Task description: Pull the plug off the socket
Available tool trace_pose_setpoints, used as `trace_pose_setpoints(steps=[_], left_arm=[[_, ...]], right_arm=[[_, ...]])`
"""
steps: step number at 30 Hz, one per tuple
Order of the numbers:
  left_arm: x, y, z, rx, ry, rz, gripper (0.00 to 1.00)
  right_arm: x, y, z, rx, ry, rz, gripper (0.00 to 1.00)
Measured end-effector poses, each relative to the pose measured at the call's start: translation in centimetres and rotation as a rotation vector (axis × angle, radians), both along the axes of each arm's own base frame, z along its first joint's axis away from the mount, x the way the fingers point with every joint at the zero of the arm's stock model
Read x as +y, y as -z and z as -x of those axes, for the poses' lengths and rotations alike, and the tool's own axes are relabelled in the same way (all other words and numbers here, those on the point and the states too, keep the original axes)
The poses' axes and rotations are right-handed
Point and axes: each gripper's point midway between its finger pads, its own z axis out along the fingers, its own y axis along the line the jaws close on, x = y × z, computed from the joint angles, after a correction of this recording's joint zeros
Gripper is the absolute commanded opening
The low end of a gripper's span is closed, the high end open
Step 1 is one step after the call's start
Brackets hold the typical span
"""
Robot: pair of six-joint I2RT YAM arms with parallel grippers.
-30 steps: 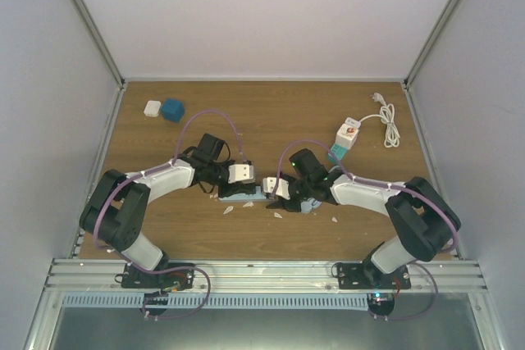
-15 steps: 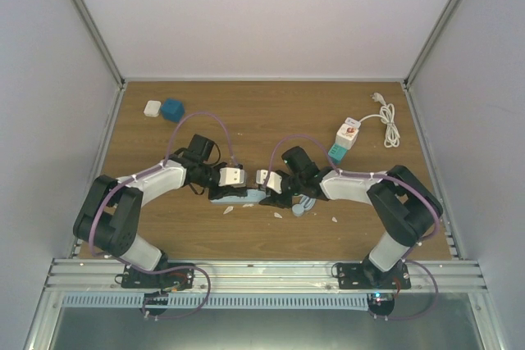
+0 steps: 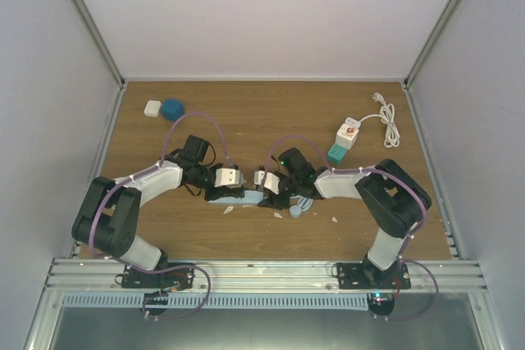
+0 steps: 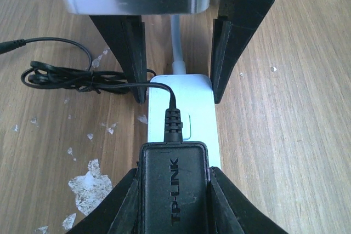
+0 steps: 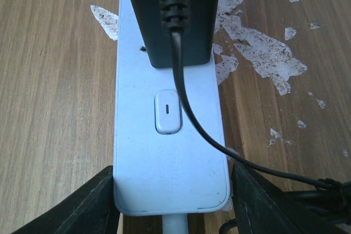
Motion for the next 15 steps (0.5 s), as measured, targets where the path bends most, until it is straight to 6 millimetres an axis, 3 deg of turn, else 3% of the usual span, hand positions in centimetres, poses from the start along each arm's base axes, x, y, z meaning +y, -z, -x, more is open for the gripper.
trace_pose_setpoints(steps=[5,15], left_arm=[[-0.21,0.09,-0.1,0.046,-0.029,0.026,0.24],[-0.34,0.16,-0.22,0.063,-0.058,0.071,0.34]], right_arm=[[0.37,0.1,0.08,0.002,-0.009,-0.009,0.52],[0.94,0.2,0.11,0.002,-0.027,-0.02,0.31]])
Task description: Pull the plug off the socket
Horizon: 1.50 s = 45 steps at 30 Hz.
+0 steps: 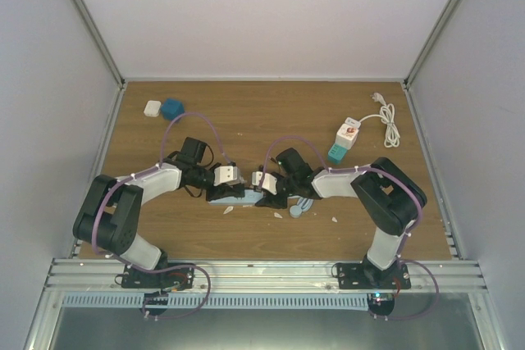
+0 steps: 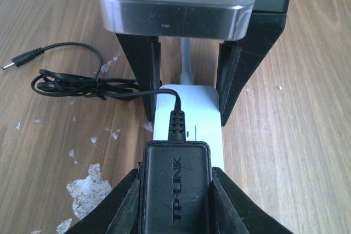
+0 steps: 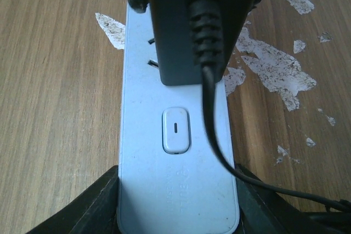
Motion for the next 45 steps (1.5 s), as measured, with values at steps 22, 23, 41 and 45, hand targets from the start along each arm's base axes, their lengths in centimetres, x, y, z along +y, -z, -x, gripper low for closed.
trace_pose_setpoints(steps=[22,23,41,45], left_arm=[[-0.5,0.0,0.4,0.047,-0.023,0.024,0.26],[-0.5,0.0,0.4,0.054,-0.023,0.025,0.26],[0.2,0.0,1.9,-0.122,-0.004,-0.022,0.25],[0.2,0.1,2.0,-0.138,-0.006,-0.022,0.25]], right_arm=[[0.2,0.0,0.4,0.001,-0.028,-0.011,0.03],[0.2,0.0,0.5,0.004,-0.03,-0.013,0.03],[0.8,0.1,1.0,0.02,-0.058,-0.029,0.01],[0.8,0.1,1.0,0.019,-0.058,-0.029,0.01]])
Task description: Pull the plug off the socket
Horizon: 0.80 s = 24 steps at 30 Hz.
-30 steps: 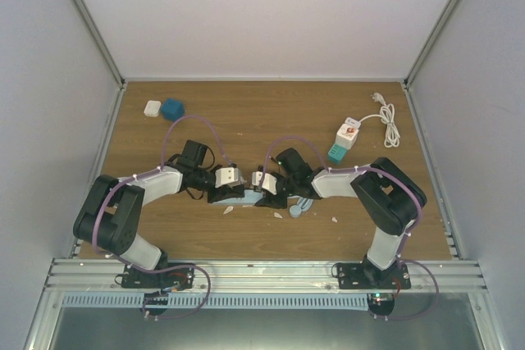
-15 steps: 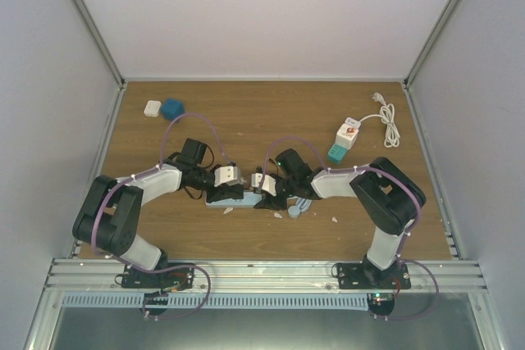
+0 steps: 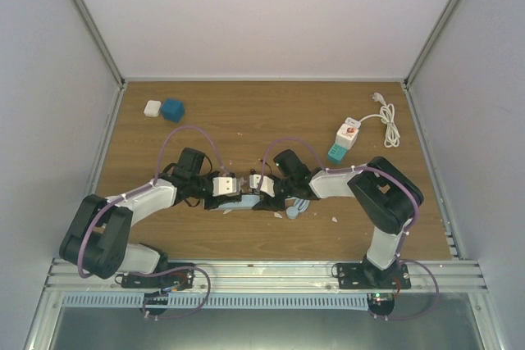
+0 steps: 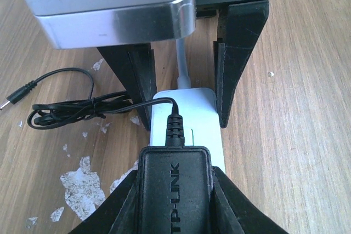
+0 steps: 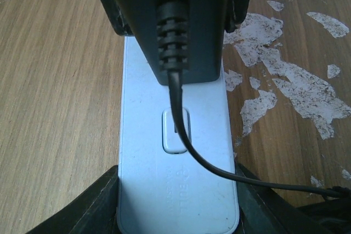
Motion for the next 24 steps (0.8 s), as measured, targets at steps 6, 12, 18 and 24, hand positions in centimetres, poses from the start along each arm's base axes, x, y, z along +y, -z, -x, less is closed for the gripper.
trace_pose_setpoints(steps=[6,12,18,24], left_arm=[[0.0,-0.2,-0.4,0.072,-0.026,0.017,0.25],[0.2,-0.5,-1.1,0.186,-0.05,0.05,0.24],[0.3,-0.6,-1.0,0.205,-0.041,0.054,0.25],[0.3,-0.8,-0.6,0.126,-0.013,0.03,0.25]], right_arm=[[0.0,0.0,0.0,0.0,0.001,-0.001,0.01],[0.1,-0.1,-0.2,-0.005,0.003,-0.003,0.01],[0.2,-0.2,-0.2,-0.005,0.001,-0.005,0.01],[0.3,-0.2,-0.2,-0.003,-0.002,-0.009,0.01]])
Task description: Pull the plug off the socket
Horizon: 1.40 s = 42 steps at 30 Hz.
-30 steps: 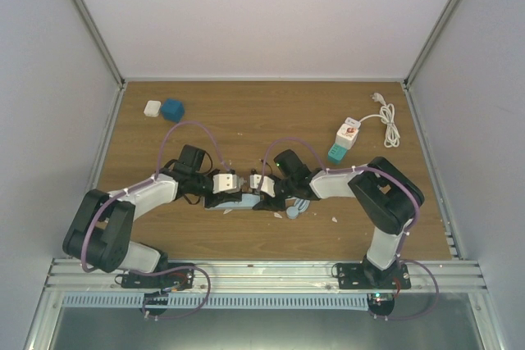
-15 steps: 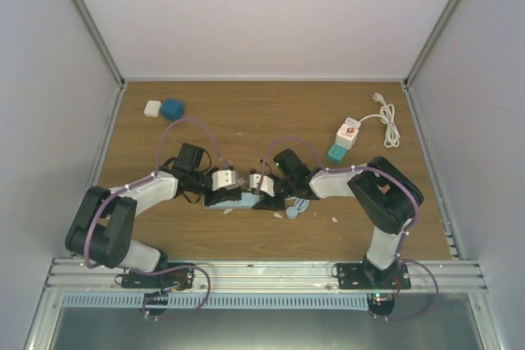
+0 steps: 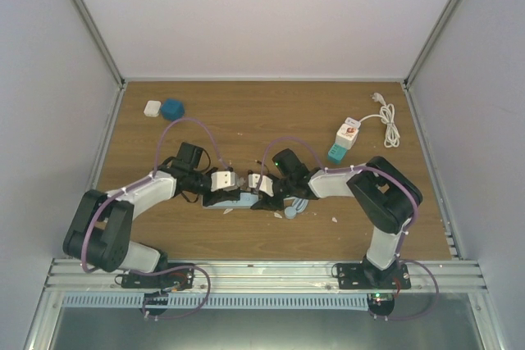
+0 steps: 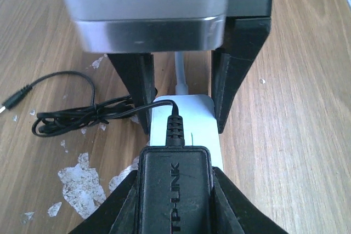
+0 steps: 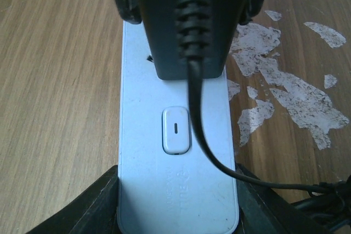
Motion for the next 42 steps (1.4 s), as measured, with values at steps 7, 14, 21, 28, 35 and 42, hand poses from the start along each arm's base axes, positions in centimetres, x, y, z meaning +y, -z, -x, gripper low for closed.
trace_pose_setpoints(steps=[7,14,21,28,35,42], left_arm=[[0.1,0.1,0.7,-0.107,0.026,-0.046,0.25],[0.1,0.2,0.6,-0.121,0.011,-0.045,0.25],[0.0,-0.1,-0.2,0.007,-0.034,-0.021,0.25],[-0.1,0.0,-0.7,0.103,-0.044,-0.003,0.25],[-0.1,0.3,-0.5,0.09,-0.035,0.013,0.25],[-1.1,0.6,0.5,0.079,0.002,0.039,0.25]], right_arm=[[0.2,0.1,0.3,0.007,-0.011,-0.001,0.01],[0.2,0.1,0.1,0.001,-0.006,0.001,0.01],[0.2,0.1,0.1,0.002,-0.003,0.001,0.01],[0.2,0.1,-0.1,-0.001,0.001,0.002,0.17],[0.1,0.1,-0.1,0.005,0.005,0.003,0.63],[-0.1,0.4,0.2,0.031,0.02,0.009,0.71]])
